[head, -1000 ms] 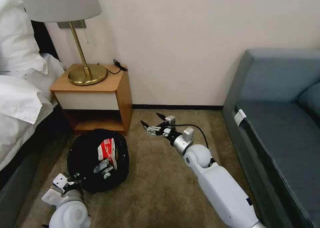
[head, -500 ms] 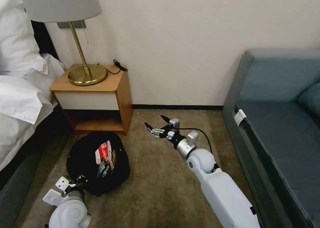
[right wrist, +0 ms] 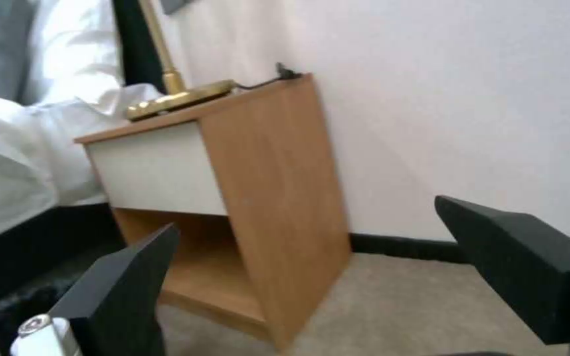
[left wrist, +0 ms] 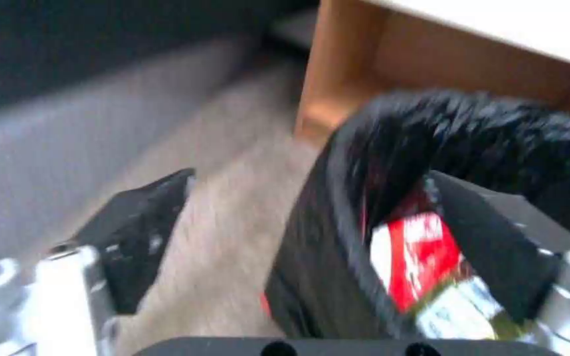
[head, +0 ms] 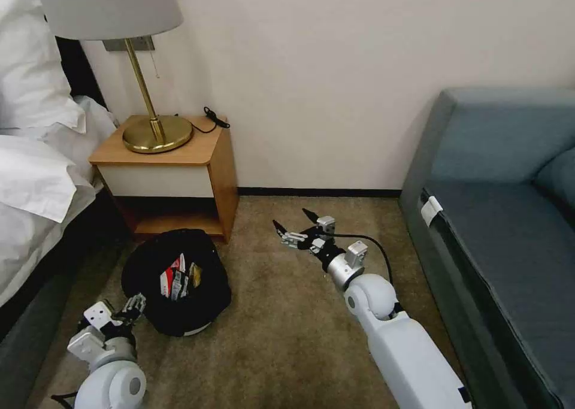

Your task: Pick up the trash bin, then pick up the garbage on the floor and place it into the trash bin.

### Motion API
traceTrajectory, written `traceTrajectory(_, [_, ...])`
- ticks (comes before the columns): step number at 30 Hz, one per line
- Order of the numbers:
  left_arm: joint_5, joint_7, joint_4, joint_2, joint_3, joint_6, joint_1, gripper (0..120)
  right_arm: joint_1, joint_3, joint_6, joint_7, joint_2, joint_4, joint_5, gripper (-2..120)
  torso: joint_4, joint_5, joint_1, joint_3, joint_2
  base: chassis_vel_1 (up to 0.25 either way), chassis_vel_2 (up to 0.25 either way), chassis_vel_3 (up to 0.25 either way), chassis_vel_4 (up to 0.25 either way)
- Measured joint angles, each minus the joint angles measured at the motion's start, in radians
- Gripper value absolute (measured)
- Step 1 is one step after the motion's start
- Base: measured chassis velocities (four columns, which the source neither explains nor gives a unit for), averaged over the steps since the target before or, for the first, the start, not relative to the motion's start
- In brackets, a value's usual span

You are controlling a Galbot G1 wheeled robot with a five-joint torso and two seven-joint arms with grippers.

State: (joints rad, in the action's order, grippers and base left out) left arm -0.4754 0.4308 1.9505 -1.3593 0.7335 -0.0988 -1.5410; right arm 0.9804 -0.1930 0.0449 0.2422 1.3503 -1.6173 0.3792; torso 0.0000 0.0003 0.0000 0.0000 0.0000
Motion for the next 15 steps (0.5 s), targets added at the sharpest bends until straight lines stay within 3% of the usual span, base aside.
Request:
traceTrajectory(2, [0.045,-0.020,0.004,-0.002,-0.002,0.017,-0.008,98,0.004,-0.006,0.000,-0.006,-0.006,-0.001,0.001,100,0.0000,-0.0004,0.000,0.000,0.000,0.000,0.000,0.000,0.000])
traceTrajectory(5, [0.220,-0.099,0.010,-0.011,-0.014,0.094,-0.032,100,0.025,-0.027,-0.001,-0.023,-0.013,-0.017,0.028,100,0.0000,-0.0003,0.000,0.000,0.000,0.000,0.000,0.000,0.000])
traceTrajectory(6, [0.220,-0.099,0.010,-0.011,-0.014,0.094,-0.032,100,0.025,-0.027,-0.001,-0.023,-0.013,-0.017,0.028,100,0.0000,-0.0003,0.000,0.000,0.000,0.000,0.000,0.000,0.000])
traceTrajectory(9, [0.371,-0.157,0.013,-0.017,-0.022,0.171,-0.047,100,0.053,-0.044,0.001,-0.049,-0.010,-0.038,0.050,100,0.0000,-0.0002,0.000,0.000,0.000,0.000,0.000,0.000,0.000])
traceTrajectory(10, [0.371,-0.157,0.013,-0.017,-0.022,0.171,-0.047,100,0.053,-0.044,0.001,-0.049,-0.010,-0.038,0.050,100,0.0000,-0.0002,0.000,0.000,0.000,0.000,0.000,0.000,0.000])
traceTrajectory(15, [0.536,-0.227,0.044,-0.039,-0.038,0.258,-0.077,100,0.130,-0.106,0.001,-0.086,0.008,-0.095,0.055,100,0.0000,-0.0003,0.000,0.000,0.000,0.000,0.000,0.000,0.000])
